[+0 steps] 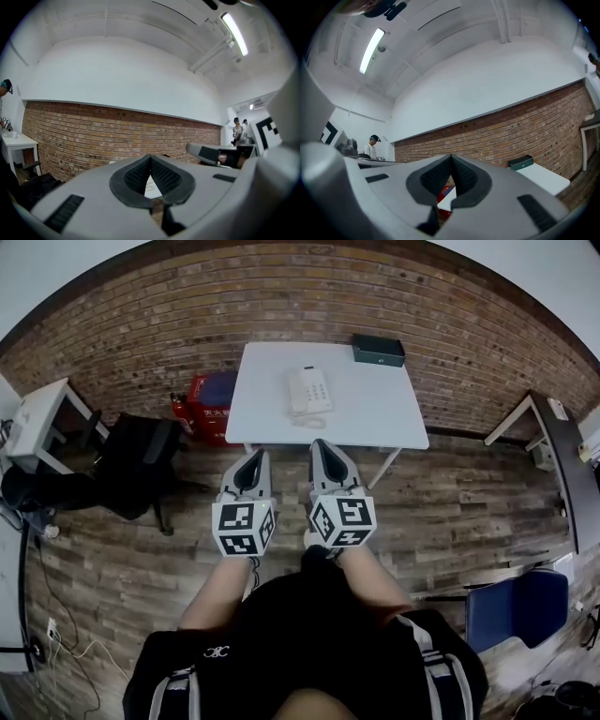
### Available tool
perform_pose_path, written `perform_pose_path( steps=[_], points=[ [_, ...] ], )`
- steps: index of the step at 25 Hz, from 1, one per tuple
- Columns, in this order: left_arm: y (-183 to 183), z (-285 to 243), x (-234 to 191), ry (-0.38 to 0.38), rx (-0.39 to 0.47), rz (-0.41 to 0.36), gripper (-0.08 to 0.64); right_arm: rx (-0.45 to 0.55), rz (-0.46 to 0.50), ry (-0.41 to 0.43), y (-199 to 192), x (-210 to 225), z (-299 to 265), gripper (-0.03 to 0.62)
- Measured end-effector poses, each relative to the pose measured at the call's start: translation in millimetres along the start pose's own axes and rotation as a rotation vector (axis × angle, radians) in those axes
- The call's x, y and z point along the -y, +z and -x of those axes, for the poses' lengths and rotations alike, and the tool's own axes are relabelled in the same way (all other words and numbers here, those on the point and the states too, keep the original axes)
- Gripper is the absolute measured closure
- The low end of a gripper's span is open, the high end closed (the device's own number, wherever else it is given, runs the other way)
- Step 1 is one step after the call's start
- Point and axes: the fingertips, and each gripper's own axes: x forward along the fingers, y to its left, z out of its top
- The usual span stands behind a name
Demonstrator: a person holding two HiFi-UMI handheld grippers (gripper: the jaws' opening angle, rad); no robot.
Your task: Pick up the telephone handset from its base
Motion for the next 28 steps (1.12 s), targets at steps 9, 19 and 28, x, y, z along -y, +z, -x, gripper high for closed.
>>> perform_pose_path(
  steps=[9, 19, 28],
  points=[
    [19, -90, 2, 0.018, -0.017, -0.002, 0.558, -0.043, -0.015, 0.026, 0, 62, -78, 0.594],
    [17, -183, -18, 0.080, -0.068, 0.006, 0.558, -0.085, -0.038, 0.084, -13, 113, -165, 0.594],
    [18, -247, -38, 0.138, -0.091, 0.020, 0.558, -0.142, -0.041, 0.134, -31, 146, -232, 0.594]
  ],
)
